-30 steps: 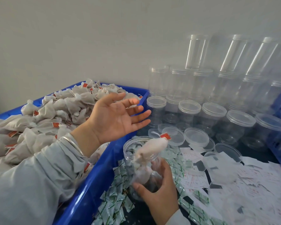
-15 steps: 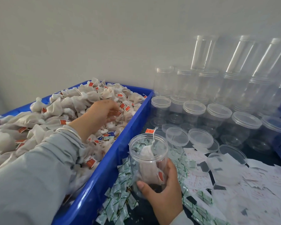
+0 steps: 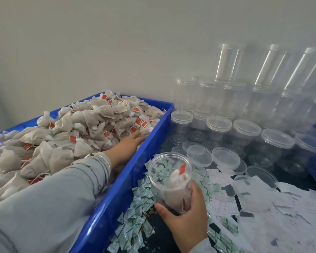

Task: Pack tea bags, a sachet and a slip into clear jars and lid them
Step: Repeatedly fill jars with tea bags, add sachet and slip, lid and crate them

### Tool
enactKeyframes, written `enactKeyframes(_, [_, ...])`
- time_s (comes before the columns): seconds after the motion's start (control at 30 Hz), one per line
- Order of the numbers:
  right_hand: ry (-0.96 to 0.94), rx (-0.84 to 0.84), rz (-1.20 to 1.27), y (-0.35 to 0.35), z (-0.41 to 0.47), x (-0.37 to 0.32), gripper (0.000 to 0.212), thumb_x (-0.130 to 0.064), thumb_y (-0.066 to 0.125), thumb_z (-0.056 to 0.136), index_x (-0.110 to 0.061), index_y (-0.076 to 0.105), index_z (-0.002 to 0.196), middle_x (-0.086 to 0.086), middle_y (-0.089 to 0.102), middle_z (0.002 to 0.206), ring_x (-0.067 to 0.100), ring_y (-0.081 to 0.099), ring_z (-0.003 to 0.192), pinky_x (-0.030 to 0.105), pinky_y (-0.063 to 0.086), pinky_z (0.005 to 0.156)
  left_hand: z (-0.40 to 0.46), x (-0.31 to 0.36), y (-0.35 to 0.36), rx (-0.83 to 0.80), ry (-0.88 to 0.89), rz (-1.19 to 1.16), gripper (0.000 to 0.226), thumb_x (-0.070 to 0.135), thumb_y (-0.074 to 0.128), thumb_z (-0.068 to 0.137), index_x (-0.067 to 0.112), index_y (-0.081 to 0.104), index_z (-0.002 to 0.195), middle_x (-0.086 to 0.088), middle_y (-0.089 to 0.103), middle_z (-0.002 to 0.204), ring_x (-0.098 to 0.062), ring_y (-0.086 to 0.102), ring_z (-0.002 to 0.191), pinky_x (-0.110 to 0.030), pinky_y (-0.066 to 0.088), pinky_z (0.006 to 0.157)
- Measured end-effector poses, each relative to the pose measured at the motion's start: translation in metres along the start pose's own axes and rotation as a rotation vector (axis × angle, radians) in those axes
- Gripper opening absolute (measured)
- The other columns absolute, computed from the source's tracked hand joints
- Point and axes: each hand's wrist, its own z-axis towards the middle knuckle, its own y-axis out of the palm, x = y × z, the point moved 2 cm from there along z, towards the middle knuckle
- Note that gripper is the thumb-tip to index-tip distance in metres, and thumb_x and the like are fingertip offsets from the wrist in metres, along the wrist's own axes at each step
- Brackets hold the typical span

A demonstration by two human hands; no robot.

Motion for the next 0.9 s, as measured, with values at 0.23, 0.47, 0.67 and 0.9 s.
enactKeyframes(0.23, [-0.003, 0.009, -0.098, 0.002, 0.002, 0.005, 0.112, -0.059, 0.086, 0.035, -0.038, 0.039, 0.134, -0.031, 0.048, 0.120, -0.003, 0.057, 0.109, 0.032, 0.055, 0.088, 0.032, 0.007, -0.001, -0.020, 0.073, 0.329, 0.052, 0.037, 0.039, 0.099, 0.029, 0.025, 0.149, -0.009, -0.002, 0.160, -0.025, -0.005, 0.146, -0.040, 0.002, 0.116])
enactKeyframes(0.47, [0.044, 0.033, -0.121, 0.001, 0.005, 0.007, 0.116, -0.065, 0.082, 0.029, -0.041, 0.038, 0.134, -0.040, 0.043, 0.118, -0.014, 0.052, 0.106, 0.014, 0.051, 0.086, 0.036, 0.013, -0.007, 0.076, 0.035, 0.268, 0.035, 0.023, 0.042, 0.099, 0.013, 0.054, 0.130, -0.008, 0.041, 0.139, -0.028, 0.044, 0.121, -0.039, 0.037, 0.103])
enactKeyframes(0.67, [0.068, 0.017, -0.071, 0.000, 0.005, 0.009, 0.115, -0.055, 0.085, 0.033, -0.037, 0.039, 0.136, -0.022, 0.051, 0.125, 0.000, 0.056, 0.111, 0.033, 0.053, 0.092, 0.013, 0.023, -0.053, 0.368, -0.099, -0.268, 0.019, 0.023, 0.059, 0.089, 0.016, 0.070, 0.104, 0.004, 0.060, 0.110, -0.010, 0.058, 0.087, -0.025, 0.047, 0.079])
enactKeyframes(0.9, [0.063, 0.002, 0.038, -0.001, 0.006, 0.009, 0.110, -0.051, 0.088, 0.036, -0.039, 0.040, 0.135, -0.016, 0.057, 0.123, 0.005, 0.062, 0.105, 0.028, 0.056, 0.084, -0.035, 0.062, -0.081, 0.189, -0.104, -1.512, 0.030, 0.033, 0.071, 0.066, 0.009, 0.070, 0.085, -0.002, 0.073, 0.082, -0.016, 0.067, 0.079, -0.021, 0.056, 0.069])
